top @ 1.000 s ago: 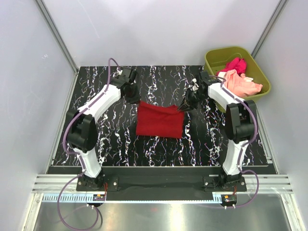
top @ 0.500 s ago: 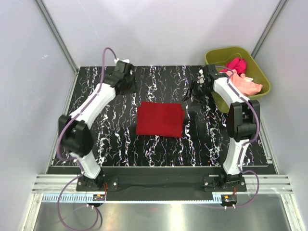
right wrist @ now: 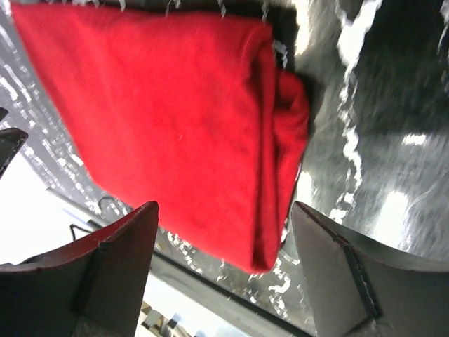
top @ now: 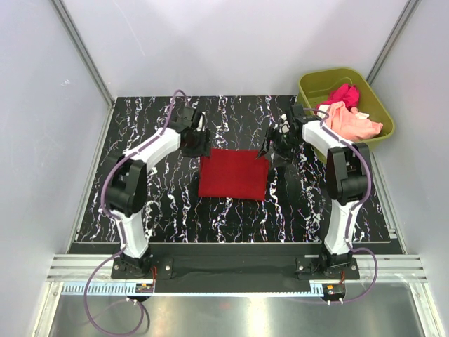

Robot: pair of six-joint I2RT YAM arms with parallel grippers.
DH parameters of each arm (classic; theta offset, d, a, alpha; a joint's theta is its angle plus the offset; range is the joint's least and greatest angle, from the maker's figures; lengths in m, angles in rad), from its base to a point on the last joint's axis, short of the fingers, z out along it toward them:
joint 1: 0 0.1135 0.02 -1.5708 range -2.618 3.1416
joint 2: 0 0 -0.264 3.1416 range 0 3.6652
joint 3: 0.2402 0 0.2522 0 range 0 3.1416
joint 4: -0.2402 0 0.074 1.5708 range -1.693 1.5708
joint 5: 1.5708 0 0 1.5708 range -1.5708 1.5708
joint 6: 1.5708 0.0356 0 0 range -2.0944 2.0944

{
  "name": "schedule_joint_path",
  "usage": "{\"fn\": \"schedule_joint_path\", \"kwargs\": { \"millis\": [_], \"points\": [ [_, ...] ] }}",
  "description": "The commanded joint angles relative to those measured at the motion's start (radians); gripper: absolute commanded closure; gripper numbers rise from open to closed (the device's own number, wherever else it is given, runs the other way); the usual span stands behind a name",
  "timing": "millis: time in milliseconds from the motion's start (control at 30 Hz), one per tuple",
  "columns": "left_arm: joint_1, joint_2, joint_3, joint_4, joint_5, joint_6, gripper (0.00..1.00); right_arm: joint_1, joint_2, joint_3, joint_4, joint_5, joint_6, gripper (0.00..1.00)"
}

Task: Fold and stack the t-shirts
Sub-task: Fold the tshirt, then neatly place the folded tshirt to the corner

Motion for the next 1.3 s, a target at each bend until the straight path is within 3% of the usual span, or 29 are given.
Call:
{"fn": "schedule_joint_path", "kwargs": {
  "millis": [0, 67, 300, 600, 1000, 1167, 1267],
  "points": [
    [0.005, 0.043, 0.099, 0.022, -0.003, 0.043, 0.36, -0.004, 0.043, 0.068, 0.017, 0.039, -0.044, 0.16],
    [0.006, 0.069, 0.106, 0.045, -0.017, 0.037, 0.28, -0.002, 0.066, 0.074, 0.030, 0.029, -0.030, 0.16],
    [0.006, 0.152, 0.172, 0.007, 0.011, 0.056, 0.28, 0.013, 0.120, 0.102, 0.038, 0.033, -0.019, 0.18],
    [0.008, 0.171, 0.134, 0.005, 0.029, 0.059, 0.26, 0.012, 0.120, 0.109, 0.029, 0.056, -0.031, 0.17],
    [0.006, 0.269, 0.100, 0.077, 0.134, 0.000, 0.26, 0.012, 0.031, 0.067, 0.007, 0.086, -0.068, 0.18],
    [0.008, 0.292, 0.065, 0.120, 0.237, -0.042, 0.30, 0.012, 0.013, 0.040, 0.020, 0.072, -0.062, 0.18],
    [0.008, 0.293, 0.024, 0.166, 0.298, -0.062, 0.44, 0.007, -0.001, 0.033, 0.014, 0.080, -0.070, 0.17]
  ]
}}
